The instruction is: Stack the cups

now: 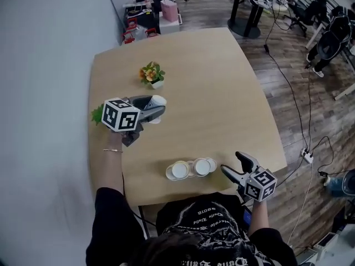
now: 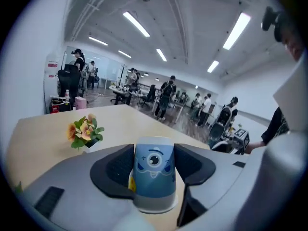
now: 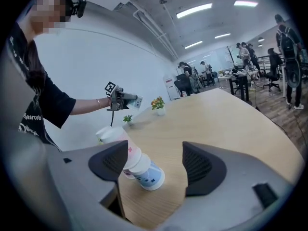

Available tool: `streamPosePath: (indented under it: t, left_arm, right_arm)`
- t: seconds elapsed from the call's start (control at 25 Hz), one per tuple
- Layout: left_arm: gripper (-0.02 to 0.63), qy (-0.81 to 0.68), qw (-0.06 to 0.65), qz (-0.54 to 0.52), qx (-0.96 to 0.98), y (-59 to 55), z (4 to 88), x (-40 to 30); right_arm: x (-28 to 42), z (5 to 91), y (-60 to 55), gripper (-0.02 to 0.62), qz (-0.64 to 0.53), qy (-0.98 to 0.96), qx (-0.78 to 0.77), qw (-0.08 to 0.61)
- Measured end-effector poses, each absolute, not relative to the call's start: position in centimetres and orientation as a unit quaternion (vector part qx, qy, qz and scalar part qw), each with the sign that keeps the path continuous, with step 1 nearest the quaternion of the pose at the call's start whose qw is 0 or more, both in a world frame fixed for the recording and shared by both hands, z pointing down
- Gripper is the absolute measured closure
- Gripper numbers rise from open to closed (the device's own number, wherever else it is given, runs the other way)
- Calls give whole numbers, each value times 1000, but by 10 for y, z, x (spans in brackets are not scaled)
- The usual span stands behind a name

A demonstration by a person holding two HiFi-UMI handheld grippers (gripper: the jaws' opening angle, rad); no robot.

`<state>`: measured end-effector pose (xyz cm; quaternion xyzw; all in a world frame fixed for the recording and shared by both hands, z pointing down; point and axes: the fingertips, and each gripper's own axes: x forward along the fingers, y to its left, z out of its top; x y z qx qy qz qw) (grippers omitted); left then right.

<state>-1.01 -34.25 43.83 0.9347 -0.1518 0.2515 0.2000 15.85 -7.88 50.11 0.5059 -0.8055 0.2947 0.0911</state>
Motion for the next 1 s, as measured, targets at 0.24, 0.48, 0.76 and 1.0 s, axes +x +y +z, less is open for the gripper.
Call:
streamPosePath:
  t: [0.24,0.48,0.76,1.0]
  left_arm:
    - [342,-160,212,139,954,-300,380,-22]
    - [339,-139,230,20,963,-247,330,-23]
    - [336,-150,255,-52,954,-194,312,-15]
    - [333,-113,289,-73,948,-160,317,-6]
  right_arm:
    - [148,488,-72,230,276,-826,486,79]
    - [135,471,-62,230,247,-847,464,80]
    - [112,421,-64,230,165,-881,437,80]
    - [72,393,-79,230,51,-906,396,139]
